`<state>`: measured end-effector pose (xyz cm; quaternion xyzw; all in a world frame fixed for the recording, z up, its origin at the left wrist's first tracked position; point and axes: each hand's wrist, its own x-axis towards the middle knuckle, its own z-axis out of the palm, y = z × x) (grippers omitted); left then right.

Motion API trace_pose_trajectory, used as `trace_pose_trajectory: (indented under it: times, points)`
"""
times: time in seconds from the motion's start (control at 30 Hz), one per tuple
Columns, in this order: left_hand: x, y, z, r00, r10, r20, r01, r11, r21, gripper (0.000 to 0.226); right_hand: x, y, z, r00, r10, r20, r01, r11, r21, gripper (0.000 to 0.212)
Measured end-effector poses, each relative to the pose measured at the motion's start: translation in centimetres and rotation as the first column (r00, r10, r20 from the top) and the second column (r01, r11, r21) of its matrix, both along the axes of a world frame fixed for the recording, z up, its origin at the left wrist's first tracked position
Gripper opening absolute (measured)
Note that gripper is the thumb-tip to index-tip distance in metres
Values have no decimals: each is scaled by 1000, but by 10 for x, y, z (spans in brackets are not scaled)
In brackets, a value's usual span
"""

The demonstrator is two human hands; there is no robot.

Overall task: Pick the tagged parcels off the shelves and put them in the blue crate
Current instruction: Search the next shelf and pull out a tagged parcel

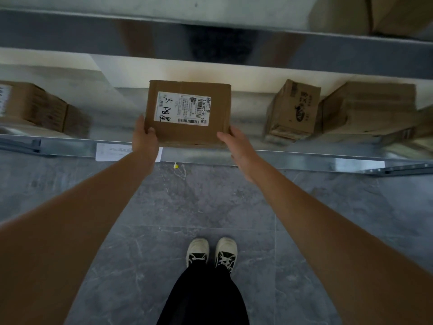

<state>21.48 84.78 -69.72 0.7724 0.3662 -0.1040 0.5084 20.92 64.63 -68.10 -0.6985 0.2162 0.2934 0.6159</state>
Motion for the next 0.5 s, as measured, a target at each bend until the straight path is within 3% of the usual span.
trace_pose_trajectory:
  times: [0.07,0.13,0.23,0.3,0.37,0.43,0.5]
  points:
    - [-3,-14,3,986,154,70,-160,984,84,53,-4,-9,-3,992,-70,102,87,981,-175,30]
    - [-6,-34,10,959,180,221,-234,939,250,48,-7,-24,-2,945,-168,282,260,906,-334,40]
    - [-10,-75,20,872,-94,481,-124,907,402,40,0,-61,-4,902,-27,430,335,672,-660,52]
    - [-9,-103,22,768,-285,573,70,927,367,31,10,-88,-11,929,59,365,283,519,-806,62]
    - [-6,-129,22,713,-367,598,269,930,250,24,19,-112,-18,960,62,272,216,447,-868,77]
    - [-4,-150,18,705,-409,579,383,907,174,22,26,-130,-26,981,43,190,152,438,-886,91]
    - [-5,-166,11,738,-390,551,409,907,94,20,34,-140,-32,989,26,144,112,498,-860,100]
